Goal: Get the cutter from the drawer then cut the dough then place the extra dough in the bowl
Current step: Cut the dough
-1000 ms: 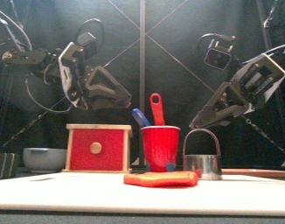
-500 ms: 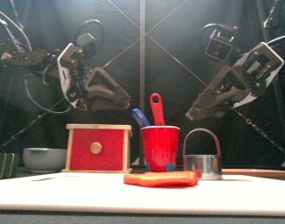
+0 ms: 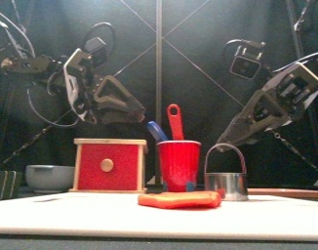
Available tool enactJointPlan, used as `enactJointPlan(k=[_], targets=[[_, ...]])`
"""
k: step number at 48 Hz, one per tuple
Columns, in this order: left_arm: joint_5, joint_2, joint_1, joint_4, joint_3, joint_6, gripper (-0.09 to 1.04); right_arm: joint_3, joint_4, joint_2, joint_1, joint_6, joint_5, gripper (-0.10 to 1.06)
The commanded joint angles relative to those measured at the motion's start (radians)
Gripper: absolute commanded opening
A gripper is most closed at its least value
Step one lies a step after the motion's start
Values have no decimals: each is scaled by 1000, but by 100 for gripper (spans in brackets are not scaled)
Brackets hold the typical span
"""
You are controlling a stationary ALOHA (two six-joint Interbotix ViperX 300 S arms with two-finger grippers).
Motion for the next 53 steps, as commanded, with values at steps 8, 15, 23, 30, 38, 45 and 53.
enactJointPlan(k=[8,15,23,30,38,45,53], targets=[[-9,-8,0,-8,-11,3,66,-18,2,-14,3,0,0,59],[-9,-8,0,-8,-11,3,66,-31,-2,-18,3,0,8,54],[-9,-8,0,-8,-11,5,66,-67,-11,-21,5,-6,26,54],[-9,-8,0,-8,-6,5,66,-107,-23,-29,14,0,44,54],[-9,-8,0,-9,-6,5,66,-143,-15,-32,52,5,49,54],[-9,-8,0,-8,-5,5,66,-169,9,-28,91,5,49,54],[-9,-9,0,-6,-5,6,66,-189,51,-8,132,5,51,54]])
